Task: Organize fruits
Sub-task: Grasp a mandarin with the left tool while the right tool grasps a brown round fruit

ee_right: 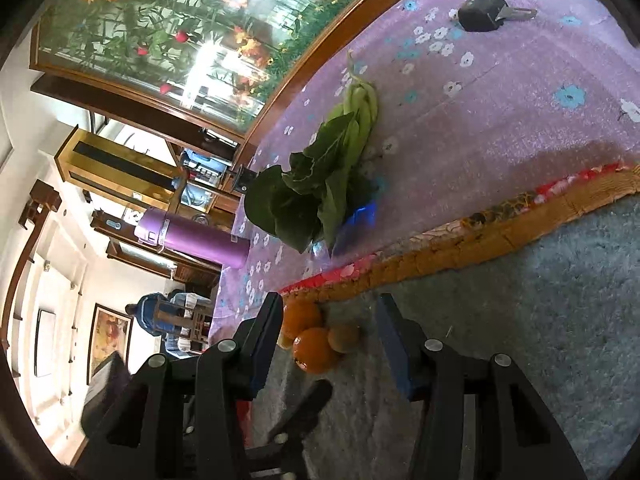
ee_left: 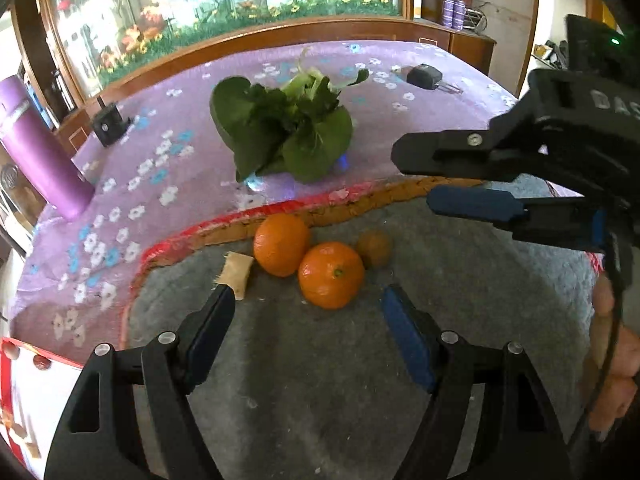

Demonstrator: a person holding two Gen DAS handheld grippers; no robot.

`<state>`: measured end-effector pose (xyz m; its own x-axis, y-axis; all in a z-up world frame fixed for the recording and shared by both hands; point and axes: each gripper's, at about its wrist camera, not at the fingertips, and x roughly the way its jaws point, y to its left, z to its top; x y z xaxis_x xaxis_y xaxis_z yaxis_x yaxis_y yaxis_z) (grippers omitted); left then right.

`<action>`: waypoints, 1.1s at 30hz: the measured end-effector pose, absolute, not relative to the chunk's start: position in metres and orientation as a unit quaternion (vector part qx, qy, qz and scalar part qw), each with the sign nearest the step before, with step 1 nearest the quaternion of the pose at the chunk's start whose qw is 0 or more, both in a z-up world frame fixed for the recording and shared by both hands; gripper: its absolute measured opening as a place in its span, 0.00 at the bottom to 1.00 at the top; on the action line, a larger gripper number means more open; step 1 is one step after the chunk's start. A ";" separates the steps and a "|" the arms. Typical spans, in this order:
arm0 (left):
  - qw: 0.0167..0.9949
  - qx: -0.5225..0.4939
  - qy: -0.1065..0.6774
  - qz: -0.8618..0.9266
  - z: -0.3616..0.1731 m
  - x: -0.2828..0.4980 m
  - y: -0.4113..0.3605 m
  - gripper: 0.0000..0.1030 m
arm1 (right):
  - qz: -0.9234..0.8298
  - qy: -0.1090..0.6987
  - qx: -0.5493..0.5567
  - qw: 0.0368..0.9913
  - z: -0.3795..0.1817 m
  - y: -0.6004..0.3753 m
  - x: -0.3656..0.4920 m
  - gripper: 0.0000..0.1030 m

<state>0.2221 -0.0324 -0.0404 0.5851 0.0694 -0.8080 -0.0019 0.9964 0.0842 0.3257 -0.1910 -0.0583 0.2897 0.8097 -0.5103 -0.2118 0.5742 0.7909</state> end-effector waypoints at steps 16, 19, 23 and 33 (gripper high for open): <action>0.894 0.019 0.447 -0.018 -0.051 0.228 -0.038 0.31 | 0.356 0.503 0.297 0.729 -0.062 -0.183 0.326 0.49; 0.895 0.005 0.445 -0.021 -0.049 0.223 -0.032 0.30 | 0.362 0.510 0.280 0.729 -0.065 -0.175 0.325 0.49; 0.897 -0.012 0.442 -0.011 -0.041 0.203 -0.018 0.30 | 0.351 0.517 0.255 0.738 -0.069 -0.166 0.325 0.49; 0.903 -0.025 0.428 0.021 -0.022 0.134 0.012 0.31 | 0.320 0.484 0.115 0.806 -0.060 -0.133 0.304 0.43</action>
<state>0.1340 0.0123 -0.0224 0.6336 0.0169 -0.7735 -0.0598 0.9978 -0.0271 0.3040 -0.1331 -0.0601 0.3271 0.6271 -0.7070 -0.4055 0.7689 0.4944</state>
